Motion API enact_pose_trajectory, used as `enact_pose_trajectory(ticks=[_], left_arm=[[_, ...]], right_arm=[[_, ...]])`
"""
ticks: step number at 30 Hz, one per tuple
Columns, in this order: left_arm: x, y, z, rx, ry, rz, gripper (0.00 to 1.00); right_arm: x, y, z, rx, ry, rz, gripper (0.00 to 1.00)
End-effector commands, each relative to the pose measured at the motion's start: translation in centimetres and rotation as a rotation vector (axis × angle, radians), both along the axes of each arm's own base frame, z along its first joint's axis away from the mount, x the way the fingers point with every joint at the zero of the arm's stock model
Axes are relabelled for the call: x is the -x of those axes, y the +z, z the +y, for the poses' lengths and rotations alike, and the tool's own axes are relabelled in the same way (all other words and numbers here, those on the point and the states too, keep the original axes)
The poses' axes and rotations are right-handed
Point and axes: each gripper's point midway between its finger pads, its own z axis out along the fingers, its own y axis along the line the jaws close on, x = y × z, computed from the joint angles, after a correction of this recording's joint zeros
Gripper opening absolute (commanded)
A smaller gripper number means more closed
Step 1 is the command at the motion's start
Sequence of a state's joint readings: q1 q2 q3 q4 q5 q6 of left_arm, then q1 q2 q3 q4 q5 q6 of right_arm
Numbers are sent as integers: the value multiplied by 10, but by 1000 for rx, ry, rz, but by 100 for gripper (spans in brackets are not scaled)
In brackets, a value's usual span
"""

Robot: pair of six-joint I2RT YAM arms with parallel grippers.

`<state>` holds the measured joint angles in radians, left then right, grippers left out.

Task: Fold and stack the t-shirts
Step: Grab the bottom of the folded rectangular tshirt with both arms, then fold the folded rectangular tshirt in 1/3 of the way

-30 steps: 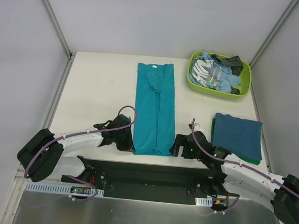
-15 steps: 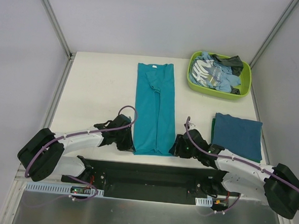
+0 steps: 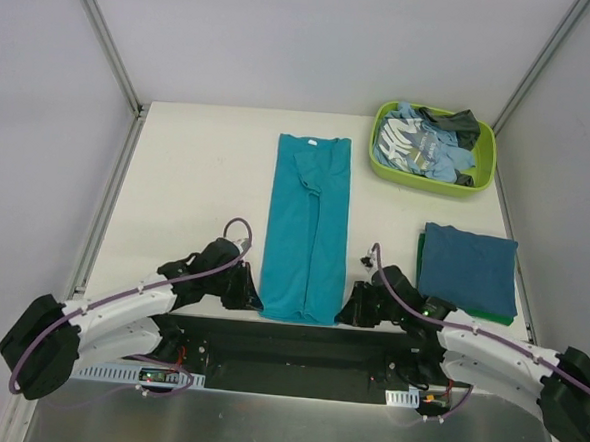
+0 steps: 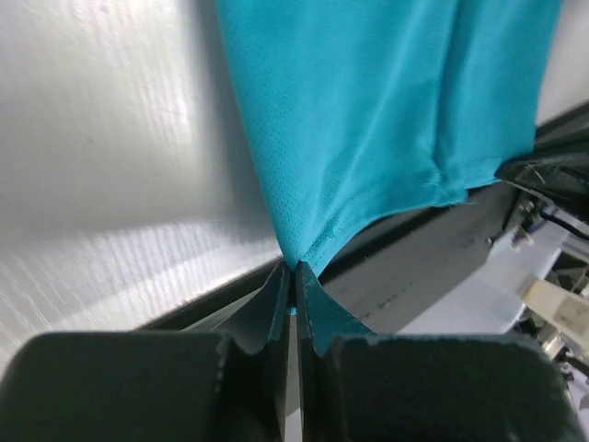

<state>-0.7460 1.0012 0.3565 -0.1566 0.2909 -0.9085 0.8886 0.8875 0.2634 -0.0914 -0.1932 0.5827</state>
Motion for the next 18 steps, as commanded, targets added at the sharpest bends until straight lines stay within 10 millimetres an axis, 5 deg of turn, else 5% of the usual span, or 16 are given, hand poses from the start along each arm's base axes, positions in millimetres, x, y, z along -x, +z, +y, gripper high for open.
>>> enact_pose_trajectory(ticks=[1,9,18], left_arm=[[14,27,-11,124,-72,-32,0],[-20,66,-24,139,-64,-193,0],[-112,105,-22,69,68,-314,0]], right_arm=[[14,29,12,-152,57,-15,1],[-24,66,11,-121,5,-211,1],[-107,103,-2,21,-133,-374,1]])
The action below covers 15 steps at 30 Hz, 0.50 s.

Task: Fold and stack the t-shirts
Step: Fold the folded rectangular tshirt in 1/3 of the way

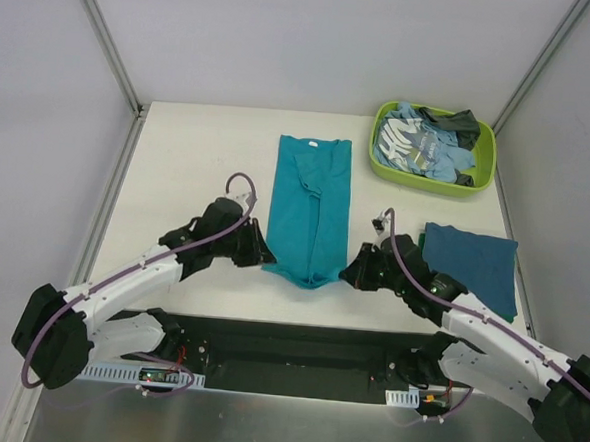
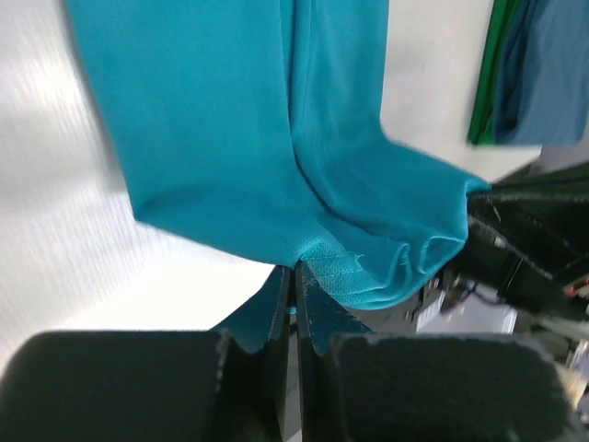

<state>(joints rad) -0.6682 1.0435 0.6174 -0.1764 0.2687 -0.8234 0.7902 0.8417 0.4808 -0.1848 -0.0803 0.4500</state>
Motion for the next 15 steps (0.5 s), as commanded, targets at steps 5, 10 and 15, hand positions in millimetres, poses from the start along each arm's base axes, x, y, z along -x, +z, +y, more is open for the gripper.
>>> enact_pose_trajectory(ticks=[5,10,15], left_arm=[[-89,37,4,-50,66,-143,0],[-133,41,0,-61,69,-148,0],[-169,36,5,-51,83,-120,0]], right_arm=[[-86,44,-2,81,-79,-155,1],[-126,55,0,113,-74,-193,1],[-160,52,-2,126,-85,-172,1]])
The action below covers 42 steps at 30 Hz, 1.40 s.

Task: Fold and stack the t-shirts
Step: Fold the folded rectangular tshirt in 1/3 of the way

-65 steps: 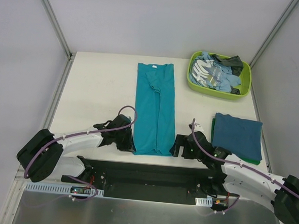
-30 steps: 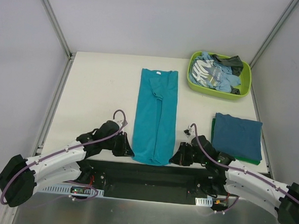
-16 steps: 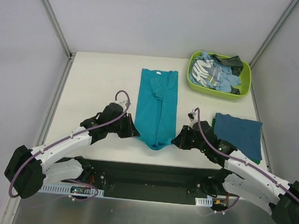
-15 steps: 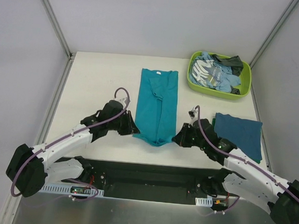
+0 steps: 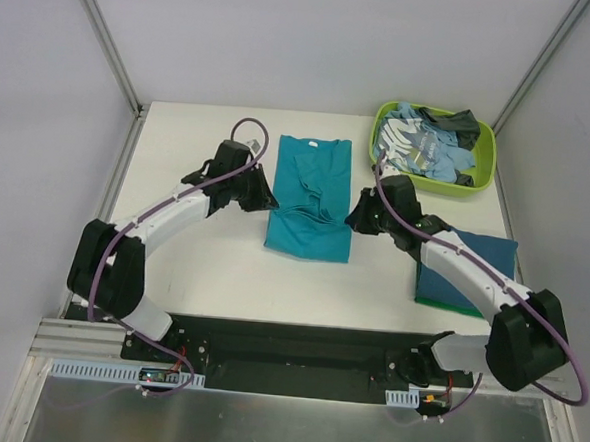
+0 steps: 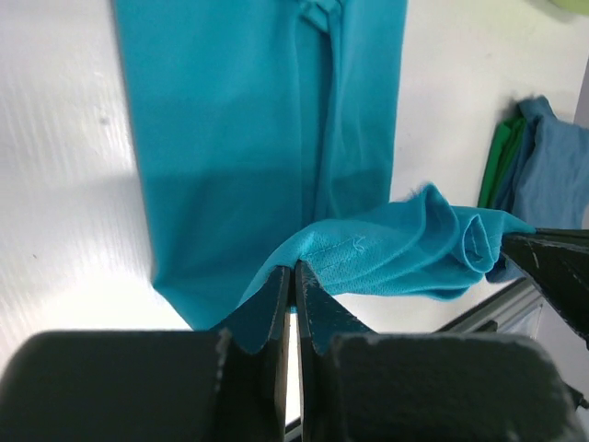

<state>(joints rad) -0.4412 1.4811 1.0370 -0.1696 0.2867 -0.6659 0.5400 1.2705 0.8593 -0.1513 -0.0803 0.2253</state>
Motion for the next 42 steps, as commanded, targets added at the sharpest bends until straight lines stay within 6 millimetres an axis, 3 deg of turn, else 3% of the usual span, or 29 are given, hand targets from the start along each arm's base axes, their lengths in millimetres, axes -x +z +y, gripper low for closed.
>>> enact_pose_trajectory(ticks=[1,9,23,27,29,31,33,34,35,36,38,42], left_arm=[[-32,6,3,2,-24,-36,0],[-66,-10,2,1,-39,-6,0],[-93,-62,5,-20,-54,98,0],[-102,-66,7,-24,-45,106,12],[-105,-62,5,-8,-56,107,31],[-104,-52,2,14,-77,95,43],[-103,-38,4,14,-64,66,72],[-102,-35,6,6,-54,56,91],[-100,-30,8,4,-48,45,99],[-94,-20,9,11,-46,33,99],[-80,-12,8,19,-54,25,99],[-44,-4,-10,43,-121,30,99]], right_arm=[[-35,17,4,-8,29,-62,1],[-75,0,9,-5,30,-15,1],[-108,-41,0,16,-18,61,1],[-122,-52,-9,69,-66,68,6],[-126,-50,-11,86,-79,57,17],[-128,-43,-10,81,-63,42,35],[-127,-35,-6,70,-39,31,57],[-126,-31,-7,68,-39,29,59],[-123,-26,-7,65,-37,22,70],[-120,-25,-9,66,-38,21,81],[-111,-19,-12,59,-39,13,92],[-84,-18,-8,8,-6,44,99]])
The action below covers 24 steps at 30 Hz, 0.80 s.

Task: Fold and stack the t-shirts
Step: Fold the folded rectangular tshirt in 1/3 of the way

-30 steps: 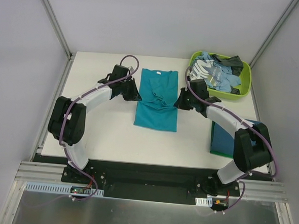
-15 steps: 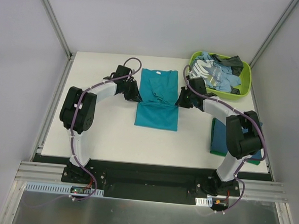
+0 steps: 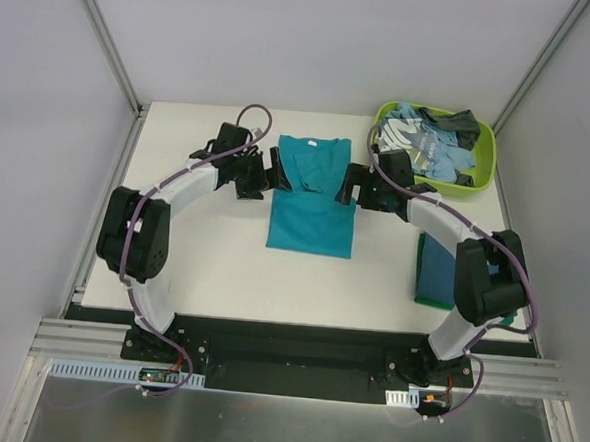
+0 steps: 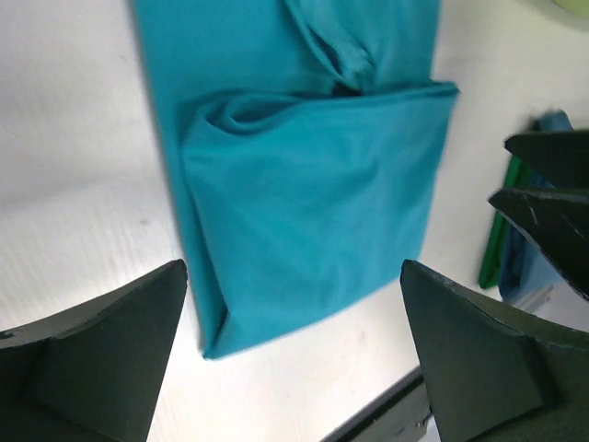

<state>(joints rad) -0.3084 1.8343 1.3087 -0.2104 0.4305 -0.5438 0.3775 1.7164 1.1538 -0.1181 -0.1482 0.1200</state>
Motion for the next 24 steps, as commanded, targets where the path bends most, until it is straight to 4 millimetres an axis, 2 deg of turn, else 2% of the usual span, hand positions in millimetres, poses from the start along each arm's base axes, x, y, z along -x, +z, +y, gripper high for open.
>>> enact_pose_trajectory(ticks=[1,6,9,15,19,24], left_arm=[[37,37,-26,59,-89,-54,99],[63,15,-50,75,-132,18,99],[74,-9,-56,74,-145,92,99],[95,-55,-47,39,-124,227,99],[110,-71,-34,-3,-91,261,99],[138,-84,-17,-42,-78,291,99]], right_arm=[[26,30,10,-94,54,-30,99],[62,20,29,-210,113,40,96],[74,15,39,-270,142,67,96],[95,-8,53,-328,181,160,96],[106,-26,49,-307,174,209,96],[134,-41,44,-284,184,262,96]])
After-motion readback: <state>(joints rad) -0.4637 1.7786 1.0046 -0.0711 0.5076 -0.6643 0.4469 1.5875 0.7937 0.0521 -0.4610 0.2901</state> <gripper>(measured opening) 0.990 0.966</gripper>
